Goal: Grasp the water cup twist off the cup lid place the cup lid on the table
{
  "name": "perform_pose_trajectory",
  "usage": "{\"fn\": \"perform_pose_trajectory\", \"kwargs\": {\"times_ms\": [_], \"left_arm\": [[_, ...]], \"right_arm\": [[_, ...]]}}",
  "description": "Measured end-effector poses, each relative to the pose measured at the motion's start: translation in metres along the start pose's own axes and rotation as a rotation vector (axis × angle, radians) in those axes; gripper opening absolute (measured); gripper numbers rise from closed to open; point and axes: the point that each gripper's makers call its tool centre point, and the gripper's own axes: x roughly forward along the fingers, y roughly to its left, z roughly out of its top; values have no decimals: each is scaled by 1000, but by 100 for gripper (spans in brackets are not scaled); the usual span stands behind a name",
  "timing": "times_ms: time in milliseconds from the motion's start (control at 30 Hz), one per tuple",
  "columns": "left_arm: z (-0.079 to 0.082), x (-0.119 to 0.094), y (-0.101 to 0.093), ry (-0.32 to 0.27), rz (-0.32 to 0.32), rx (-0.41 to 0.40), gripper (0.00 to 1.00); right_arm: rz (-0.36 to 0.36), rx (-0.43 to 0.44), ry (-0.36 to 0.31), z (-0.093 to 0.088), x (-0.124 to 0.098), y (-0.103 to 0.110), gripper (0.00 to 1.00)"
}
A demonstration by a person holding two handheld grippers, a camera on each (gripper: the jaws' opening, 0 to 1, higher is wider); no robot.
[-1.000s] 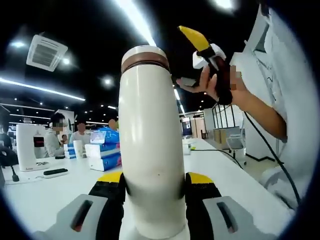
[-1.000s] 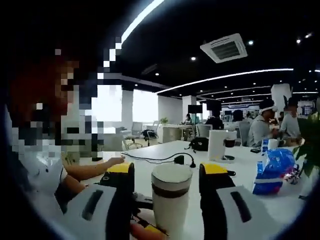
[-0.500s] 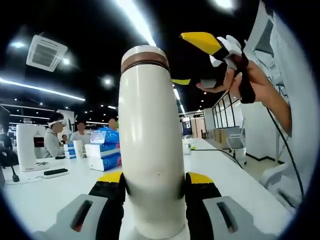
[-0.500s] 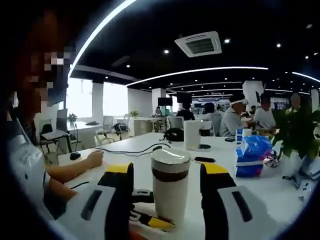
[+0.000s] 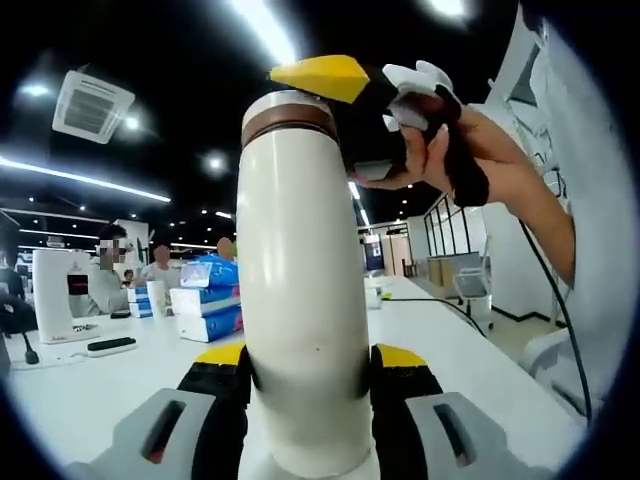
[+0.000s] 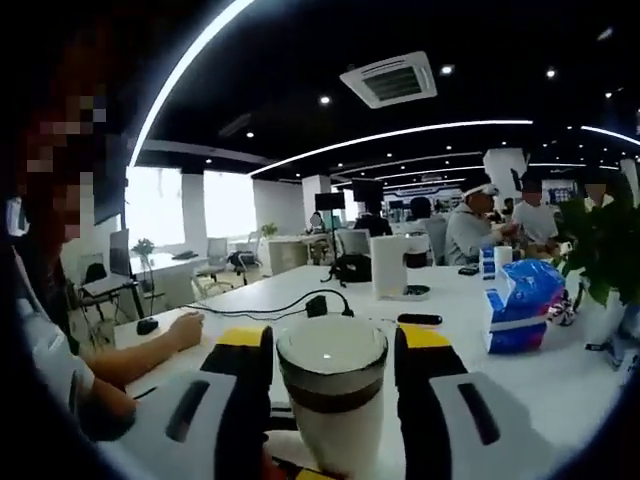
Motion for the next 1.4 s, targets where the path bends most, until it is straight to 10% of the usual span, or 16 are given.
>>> {"fn": "perform_pose_trajectory", "kwargs": {"times_ms": [700,1400], "left_arm": [[0,-1,-2,0,-1,-4,48],[0,1,-3,-3,-8,-13,48]], "right_arm": [[297,-94,126,-5,0,9,46],[578,-121,90,-7,-1,15,46]]}}
